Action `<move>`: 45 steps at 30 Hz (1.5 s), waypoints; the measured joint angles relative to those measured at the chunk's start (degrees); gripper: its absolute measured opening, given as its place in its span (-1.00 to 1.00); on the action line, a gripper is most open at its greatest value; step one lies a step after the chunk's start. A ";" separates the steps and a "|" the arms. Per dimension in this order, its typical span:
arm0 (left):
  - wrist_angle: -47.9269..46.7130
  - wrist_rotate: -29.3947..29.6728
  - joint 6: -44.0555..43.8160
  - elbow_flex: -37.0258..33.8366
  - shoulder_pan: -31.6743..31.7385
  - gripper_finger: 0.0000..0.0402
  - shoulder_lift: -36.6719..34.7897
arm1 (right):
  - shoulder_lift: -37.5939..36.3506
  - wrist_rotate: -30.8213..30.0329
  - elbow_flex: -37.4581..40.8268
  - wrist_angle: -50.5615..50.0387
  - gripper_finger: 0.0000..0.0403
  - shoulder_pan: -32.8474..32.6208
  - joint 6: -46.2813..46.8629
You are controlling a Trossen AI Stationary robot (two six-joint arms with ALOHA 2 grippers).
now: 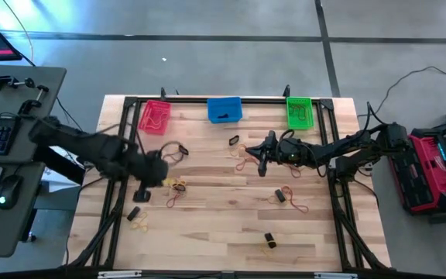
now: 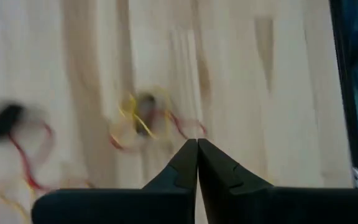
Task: Sort rubber bands into baskets
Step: Put the black rubber band into the blue bin
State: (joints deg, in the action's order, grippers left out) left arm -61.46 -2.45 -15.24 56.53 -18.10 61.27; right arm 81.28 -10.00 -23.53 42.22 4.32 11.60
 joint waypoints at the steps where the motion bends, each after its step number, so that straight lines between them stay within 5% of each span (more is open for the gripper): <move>1: -1.28 0.07 -3.27 0.00 -1.82 -1.00 0.77 | 0.00 0.00 0.00 0.00 -1.00 0.00 -0.02; 10: -8.19 -2.33 -34.65 0.00 -14.89 -0.98 10.85 | 0.00 0.02 0.00 -0.51 -1.00 0.00 -0.04; 16: -8.15 -5.91 -46.00 0.00 -21.30 -0.81 18.36 | 0.00 0.03 0.00 -1.48 -1.00 0.00 -0.06; 36: -10.47 -8.40 -57.80 0.00 -24.76 -0.27 33.12 | 0.00 3.61 0.00 -2.60 -1.00 -2.41 -0.47; 45: -4.83 -12.54 -59.84 -9.19 -26.74 -0.17 31.77 | 0.00 3.61 -0.02 -2.61 -1.00 -5.36 -1.57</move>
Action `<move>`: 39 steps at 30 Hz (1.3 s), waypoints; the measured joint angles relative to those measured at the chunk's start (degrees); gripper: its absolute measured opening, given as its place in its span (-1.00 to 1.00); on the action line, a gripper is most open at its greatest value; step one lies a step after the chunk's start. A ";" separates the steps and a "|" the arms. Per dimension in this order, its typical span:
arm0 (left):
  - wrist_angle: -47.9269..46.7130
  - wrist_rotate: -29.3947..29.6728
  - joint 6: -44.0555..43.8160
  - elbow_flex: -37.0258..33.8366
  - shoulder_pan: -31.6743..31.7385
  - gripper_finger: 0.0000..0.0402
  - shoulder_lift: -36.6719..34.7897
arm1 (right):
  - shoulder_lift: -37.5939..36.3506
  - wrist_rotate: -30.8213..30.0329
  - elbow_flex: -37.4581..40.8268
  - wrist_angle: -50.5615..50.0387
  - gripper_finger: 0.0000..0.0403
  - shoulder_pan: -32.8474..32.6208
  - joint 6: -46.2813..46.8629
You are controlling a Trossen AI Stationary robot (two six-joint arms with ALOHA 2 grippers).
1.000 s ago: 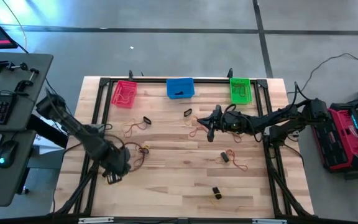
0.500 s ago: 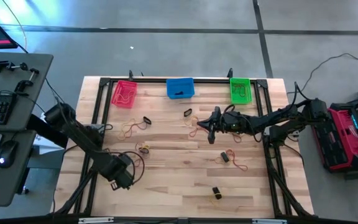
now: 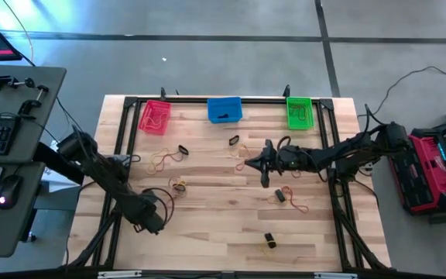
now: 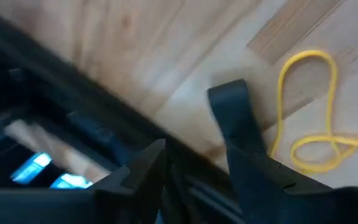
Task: Sort rubber bands into baskets
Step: Put the black rubber band into the blue bin
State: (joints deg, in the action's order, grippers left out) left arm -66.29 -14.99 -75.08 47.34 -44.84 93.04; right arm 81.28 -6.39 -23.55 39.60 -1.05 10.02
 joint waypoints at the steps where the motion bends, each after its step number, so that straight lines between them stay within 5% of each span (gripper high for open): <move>1: 2.04 -0.08 -0.61 -0.86 -0.12 -0.15 -0.63 | 0.00 0.00 0.00 -0.01 -1.00 -0.16 0.00; 39: 14.55 -1.47 -5.32 -7.56 0.03 -0.08 -4.47 | 0.00 -1.46 0.00 0.05 -1.00 -0.25 -1.06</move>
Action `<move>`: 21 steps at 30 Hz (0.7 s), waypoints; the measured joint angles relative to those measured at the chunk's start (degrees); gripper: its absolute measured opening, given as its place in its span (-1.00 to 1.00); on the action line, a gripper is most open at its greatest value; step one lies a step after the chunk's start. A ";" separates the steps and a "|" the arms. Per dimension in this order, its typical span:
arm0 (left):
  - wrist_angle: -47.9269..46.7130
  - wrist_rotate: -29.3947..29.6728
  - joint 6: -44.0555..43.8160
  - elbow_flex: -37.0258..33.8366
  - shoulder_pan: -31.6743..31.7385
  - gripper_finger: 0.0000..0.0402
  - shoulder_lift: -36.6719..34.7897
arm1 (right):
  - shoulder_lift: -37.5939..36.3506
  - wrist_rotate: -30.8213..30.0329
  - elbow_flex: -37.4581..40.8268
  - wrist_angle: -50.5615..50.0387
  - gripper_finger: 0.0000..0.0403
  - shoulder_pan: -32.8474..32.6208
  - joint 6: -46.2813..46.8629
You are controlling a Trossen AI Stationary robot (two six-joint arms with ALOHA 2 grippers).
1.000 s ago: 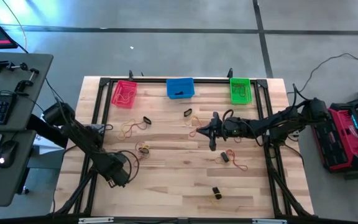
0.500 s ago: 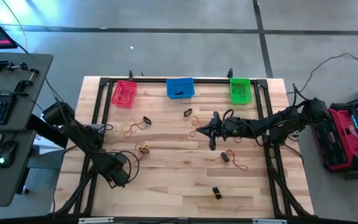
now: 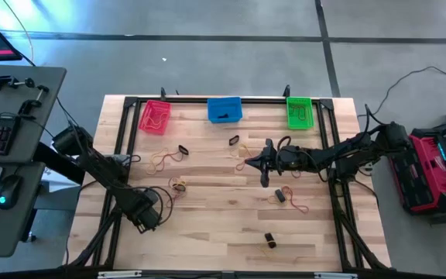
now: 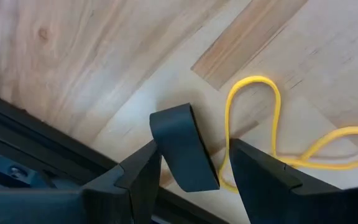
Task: Sort rubber bands into baskets
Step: Put the black rubber band into the blue bin
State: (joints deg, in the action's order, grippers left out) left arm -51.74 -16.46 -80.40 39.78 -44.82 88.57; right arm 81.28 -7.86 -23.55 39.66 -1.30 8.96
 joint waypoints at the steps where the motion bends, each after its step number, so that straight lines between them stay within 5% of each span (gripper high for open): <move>1: -0.04 -0.06 0.00 0.13 0.02 -0.10 0.07 | 0.00 -0.02 0.00 0.00 -1.00 0.00 -0.01; 16: -5.23 -2.16 5.49 3.76 1.00 -0.85 0.36 | 0.00 -1.05 0.00 0.39 -1.00 0.00 0.03; 21: -11.30 1.36 9.16 9.22 2.67 -0.99 0.36 | 0.00 -1.04 0.00 0.41 -1.00 0.00 0.05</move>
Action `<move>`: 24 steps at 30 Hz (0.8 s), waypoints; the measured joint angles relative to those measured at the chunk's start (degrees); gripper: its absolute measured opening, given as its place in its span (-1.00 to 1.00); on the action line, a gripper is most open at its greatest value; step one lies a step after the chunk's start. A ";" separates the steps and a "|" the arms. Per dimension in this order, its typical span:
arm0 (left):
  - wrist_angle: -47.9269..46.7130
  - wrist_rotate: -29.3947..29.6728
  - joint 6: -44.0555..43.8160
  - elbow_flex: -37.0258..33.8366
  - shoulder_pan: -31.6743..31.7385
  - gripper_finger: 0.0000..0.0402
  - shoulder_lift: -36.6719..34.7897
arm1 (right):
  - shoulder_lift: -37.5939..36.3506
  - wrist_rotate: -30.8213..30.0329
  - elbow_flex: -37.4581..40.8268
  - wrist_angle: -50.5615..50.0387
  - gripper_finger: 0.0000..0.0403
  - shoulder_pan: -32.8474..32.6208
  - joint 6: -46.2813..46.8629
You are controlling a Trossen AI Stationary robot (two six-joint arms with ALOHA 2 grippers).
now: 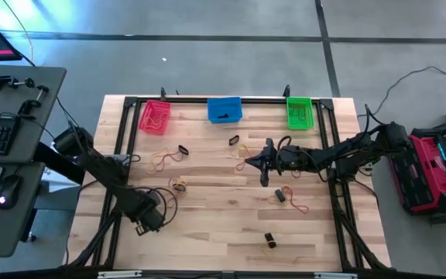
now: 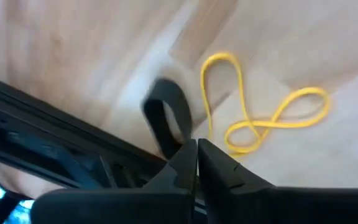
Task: Sort rubber bands into baskets
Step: Put the black rubber band into the blue bin
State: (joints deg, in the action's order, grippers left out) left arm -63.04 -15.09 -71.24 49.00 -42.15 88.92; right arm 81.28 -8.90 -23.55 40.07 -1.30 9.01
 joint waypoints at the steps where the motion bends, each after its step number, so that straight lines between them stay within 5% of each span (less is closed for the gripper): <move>1: -1.79 1.89 1.12 1.46 0.74 -0.99 0.00 | 0.00 -0.01 0.00 0.03 -1.00 0.00 0.00; 7: -7.25 11.83 7.49 9.01 5.70 -1.00 -0.04 | 0.00 0.01 0.00 0.47 -1.00 0.00 0.01; 14: -6.68 9.69 6.58 9.47 6.21 -0.91 -0.07 | 0.00 0.01 0.00 0.43 -1.00 0.00 0.01; 24: -0.57 6.31 -0.36 1.02 3.26 -0.45 -0.07 | 0.00 0.03 0.00 0.18 -1.00 0.00 0.12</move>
State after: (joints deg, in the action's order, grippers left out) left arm -63.61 -8.78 -71.61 50.02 -38.89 88.86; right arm 81.28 -8.86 -23.55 40.25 -1.30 9.13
